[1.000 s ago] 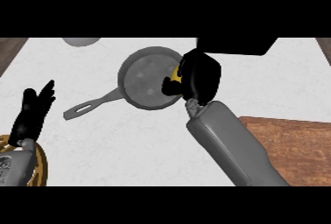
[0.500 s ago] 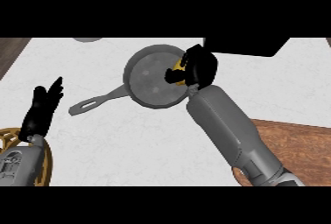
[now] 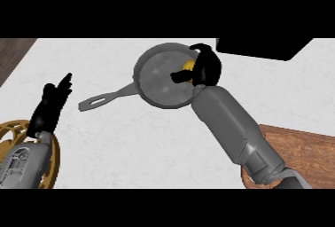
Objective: Pick the lemon from the cutting board and place it in the pan
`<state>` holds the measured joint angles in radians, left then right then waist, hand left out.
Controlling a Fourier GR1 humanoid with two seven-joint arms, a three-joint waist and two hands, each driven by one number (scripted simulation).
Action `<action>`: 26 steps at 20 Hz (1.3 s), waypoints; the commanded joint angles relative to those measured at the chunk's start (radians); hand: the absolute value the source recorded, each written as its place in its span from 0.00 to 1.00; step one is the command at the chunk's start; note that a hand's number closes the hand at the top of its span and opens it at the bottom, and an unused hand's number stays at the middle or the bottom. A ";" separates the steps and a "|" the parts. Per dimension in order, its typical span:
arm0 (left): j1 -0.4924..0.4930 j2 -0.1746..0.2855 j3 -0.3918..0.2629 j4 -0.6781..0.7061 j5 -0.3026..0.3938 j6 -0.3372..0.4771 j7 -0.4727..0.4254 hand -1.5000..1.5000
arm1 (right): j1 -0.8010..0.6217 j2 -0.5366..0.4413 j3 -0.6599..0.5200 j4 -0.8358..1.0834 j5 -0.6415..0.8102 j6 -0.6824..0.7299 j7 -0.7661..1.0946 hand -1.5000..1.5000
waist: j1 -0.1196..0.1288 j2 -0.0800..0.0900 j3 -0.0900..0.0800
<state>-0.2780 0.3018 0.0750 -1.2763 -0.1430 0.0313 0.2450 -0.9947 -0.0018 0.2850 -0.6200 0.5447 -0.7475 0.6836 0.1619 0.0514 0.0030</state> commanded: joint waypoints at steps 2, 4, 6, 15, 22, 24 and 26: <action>-0.003 -0.003 -0.008 0.004 -0.005 -0.005 0.005 0.50 | -0.004 0.002 0.007 0.052 -0.106 -0.102 -0.115 0.00 | 0.019 0.002 0.000; -0.001 -0.008 -0.007 0.011 -0.001 -0.007 -0.027 0.50 | -0.016 0.002 -0.004 0.059 -0.123 -0.162 -0.144 0.00 | 0.024 0.006 0.000; -0.032 -0.004 0.004 0.021 0.004 -0.004 0.001 0.50 | -0.042 0.002 -0.012 0.052 -0.148 -0.196 -0.190 0.00 | 0.013 0.004 0.000; 0.014 0.038 0.038 0.019 0.014 -0.020 0.002 0.50 | -0.063 0.002 -0.083 0.076 -0.271 -0.377 -0.338 0.00 | -0.038 -0.019 -0.001; 0.099 0.001 0.050 0.025 0.003 0.028 -0.025 0.50 | 0.021 0.001 -0.068 0.022 -0.348 -0.451 -0.382 0.00 | -0.124 -0.046 -0.002; 0.115 0.064 0.113 0.037 0.048 -0.019 -0.066 0.50 | 0.080 0.001 -0.013 -0.036 -0.339 -0.489 -0.384 0.00 | -0.140 -0.052 -0.003; 0.107 0.012 0.079 0.043 0.005 0.037 -0.022 0.50 | 0.141 0.001 0.007 -0.125 -0.329 -0.482 -0.375 0.00 | -0.163 -0.056 -0.003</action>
<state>-0.1904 0.3306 0.1487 -1.2444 -0.1263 0.0425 0.2155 -0.9367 -0.0065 0.2439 -0.6436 0.2181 -1.1487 0.2959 0.0383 0.0060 0.0005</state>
